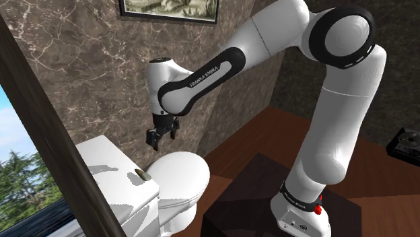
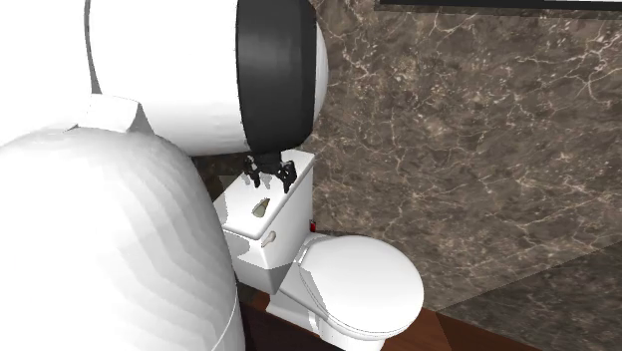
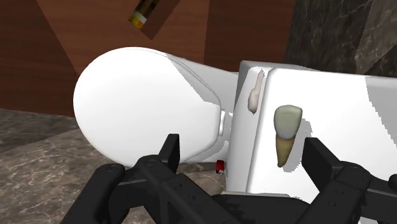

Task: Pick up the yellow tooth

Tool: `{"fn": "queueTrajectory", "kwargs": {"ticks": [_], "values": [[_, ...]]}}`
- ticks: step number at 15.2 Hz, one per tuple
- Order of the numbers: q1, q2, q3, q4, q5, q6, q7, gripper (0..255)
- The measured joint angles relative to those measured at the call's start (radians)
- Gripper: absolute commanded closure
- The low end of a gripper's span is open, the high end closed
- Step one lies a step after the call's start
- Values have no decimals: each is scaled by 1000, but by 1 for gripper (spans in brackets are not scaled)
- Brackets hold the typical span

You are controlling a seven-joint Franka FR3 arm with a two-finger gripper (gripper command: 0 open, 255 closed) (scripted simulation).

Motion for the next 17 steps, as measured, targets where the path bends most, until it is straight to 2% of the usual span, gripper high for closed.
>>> {"fn": "queueTrajectory", "kwargs": {"ticks": [7, 11, 17], "values": [[66, 262, -12, 176, -93, 58, 122, 0], [115, 415, -30, 315, -129, 60, 171, 0], [137, 499, -48, 350, -153, 107, 193, 0]]}}
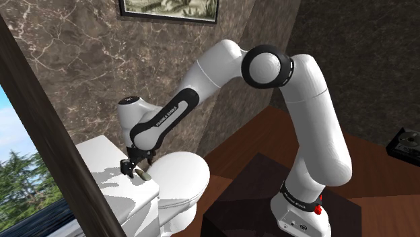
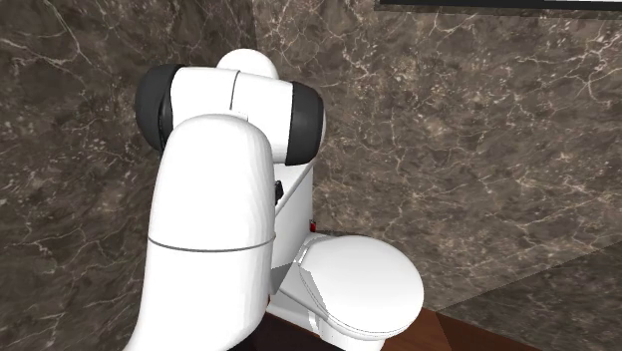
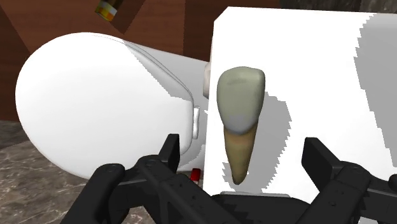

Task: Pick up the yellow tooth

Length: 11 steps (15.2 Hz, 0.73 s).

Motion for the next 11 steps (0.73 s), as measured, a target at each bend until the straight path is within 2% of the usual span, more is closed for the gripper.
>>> {"fn": "queueTrajectory", "kwargs": {"ticks": [2, 3, 11], "values": [[4, 20, -6, 2, -7, 18, 4, 0], [5, 25, -7, 3, -8, 21, 5, 255], [8, 29, -8, 7, -9, 23, 8, 255]]}}
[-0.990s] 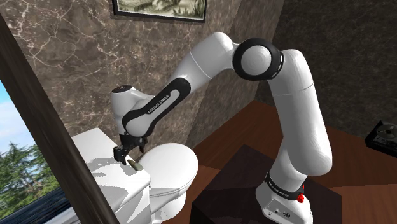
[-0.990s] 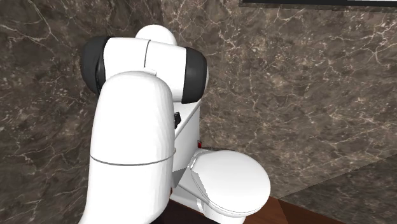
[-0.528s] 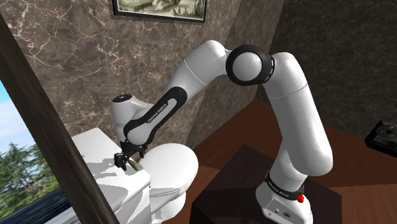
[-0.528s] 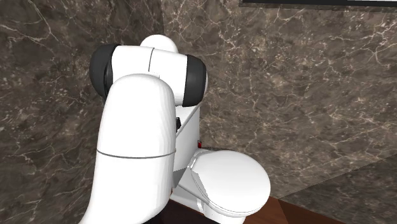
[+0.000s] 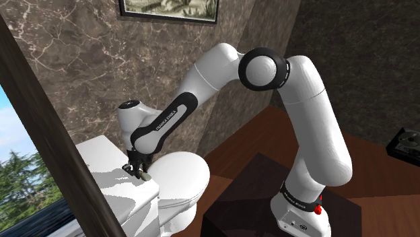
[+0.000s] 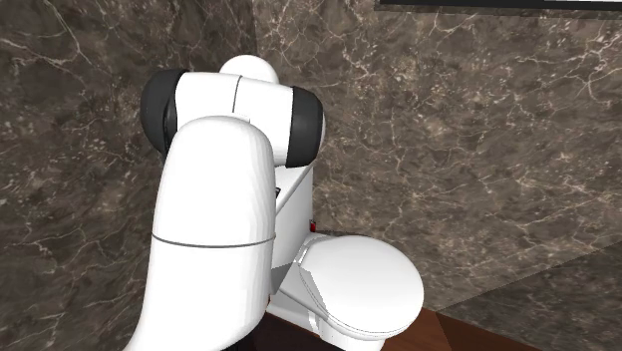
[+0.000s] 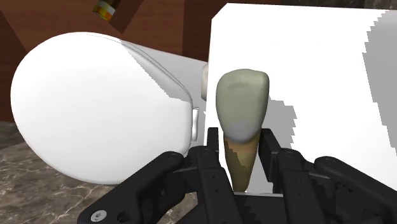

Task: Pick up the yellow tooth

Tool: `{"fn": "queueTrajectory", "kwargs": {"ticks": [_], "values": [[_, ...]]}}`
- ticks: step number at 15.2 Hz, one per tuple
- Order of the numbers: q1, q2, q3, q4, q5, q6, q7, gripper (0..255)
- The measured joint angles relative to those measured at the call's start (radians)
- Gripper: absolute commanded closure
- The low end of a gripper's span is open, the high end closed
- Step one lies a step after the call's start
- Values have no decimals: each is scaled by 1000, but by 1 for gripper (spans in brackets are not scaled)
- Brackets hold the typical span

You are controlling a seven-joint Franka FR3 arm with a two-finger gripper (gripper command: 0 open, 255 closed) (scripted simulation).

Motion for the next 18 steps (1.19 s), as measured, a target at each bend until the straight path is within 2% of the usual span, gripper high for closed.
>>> {"fn": "queueTrajectory", "kwargs": {"ticks": [4, 18], "values": [[-3, -10, 3, -2, 3, -9, -3, 255], [-27, -137, 37, -1, 48, -133, -31, 255]]}}
